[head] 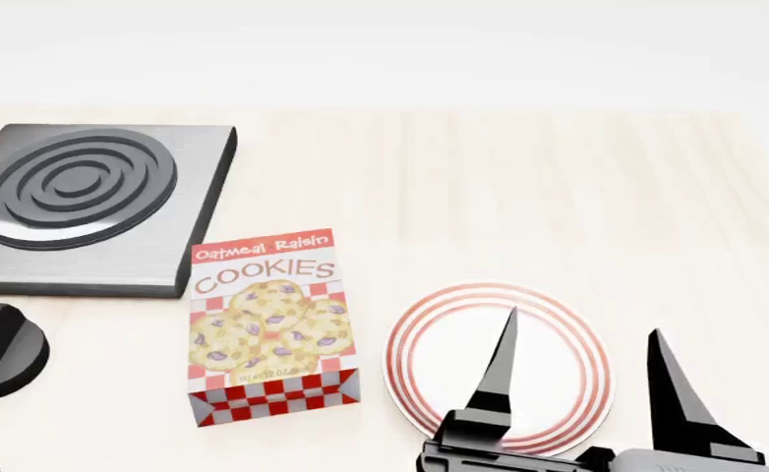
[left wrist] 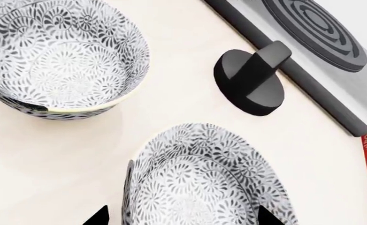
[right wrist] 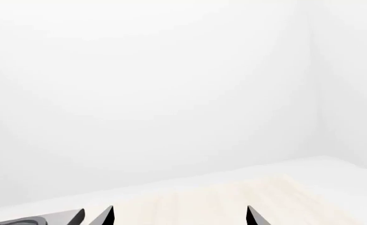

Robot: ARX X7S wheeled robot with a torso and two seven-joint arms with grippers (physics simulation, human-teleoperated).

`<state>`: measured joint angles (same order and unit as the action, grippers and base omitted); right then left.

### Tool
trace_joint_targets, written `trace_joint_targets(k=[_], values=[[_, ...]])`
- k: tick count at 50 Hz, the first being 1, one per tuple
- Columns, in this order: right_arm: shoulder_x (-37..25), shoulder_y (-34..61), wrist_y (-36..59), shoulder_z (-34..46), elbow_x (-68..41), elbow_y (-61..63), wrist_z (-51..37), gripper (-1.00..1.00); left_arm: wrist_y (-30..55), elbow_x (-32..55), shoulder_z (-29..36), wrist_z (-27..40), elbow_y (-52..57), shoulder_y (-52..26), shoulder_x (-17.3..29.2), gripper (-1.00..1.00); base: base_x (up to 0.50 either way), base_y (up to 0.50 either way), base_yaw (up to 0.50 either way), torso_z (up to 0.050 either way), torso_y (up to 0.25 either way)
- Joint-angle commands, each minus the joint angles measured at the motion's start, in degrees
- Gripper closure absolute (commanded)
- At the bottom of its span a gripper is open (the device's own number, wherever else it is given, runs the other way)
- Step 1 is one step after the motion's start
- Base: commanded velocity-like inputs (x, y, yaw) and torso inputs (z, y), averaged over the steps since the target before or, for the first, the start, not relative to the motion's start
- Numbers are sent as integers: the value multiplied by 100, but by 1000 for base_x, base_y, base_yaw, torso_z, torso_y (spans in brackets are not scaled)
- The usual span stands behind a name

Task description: Pick the akita bowl from table center and place it on the plate.

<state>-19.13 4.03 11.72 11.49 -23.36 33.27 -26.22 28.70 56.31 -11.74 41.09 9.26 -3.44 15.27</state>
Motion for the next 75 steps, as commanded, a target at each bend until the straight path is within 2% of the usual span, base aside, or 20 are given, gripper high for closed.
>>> trace_joint_targets(k=[1,17,18,56,70,75], values=[[36,10,-6,-37,42,-18,49,-100,-50,-141,-11,-99,-215,13,-61,-100,0,0,0,0,0],[14,8,-22,-13,28,-28,24,-100,-144,-169,49,-187,-324,11,-69,-100,0,0,0,0,0],[11,10,-20,-11,28,-26,21,-100,-157,-168,46,-188,-307,16,-70,100,0,0,0,0,0],[-19,19,-167,70,59,-43,-1,-100,-280,-282,182,-60,443,109,107,100,0,0,0,0,0],[-61,25,-175,95,80,-4,-22,-100,-509,-702,525,-385,918,85,279,100,0,0,0,0,0],[-85,8,-168,55,31,78,-53,-100,-896,-842,642,-961,1245,131,345,100,0,0,0,0,0]])
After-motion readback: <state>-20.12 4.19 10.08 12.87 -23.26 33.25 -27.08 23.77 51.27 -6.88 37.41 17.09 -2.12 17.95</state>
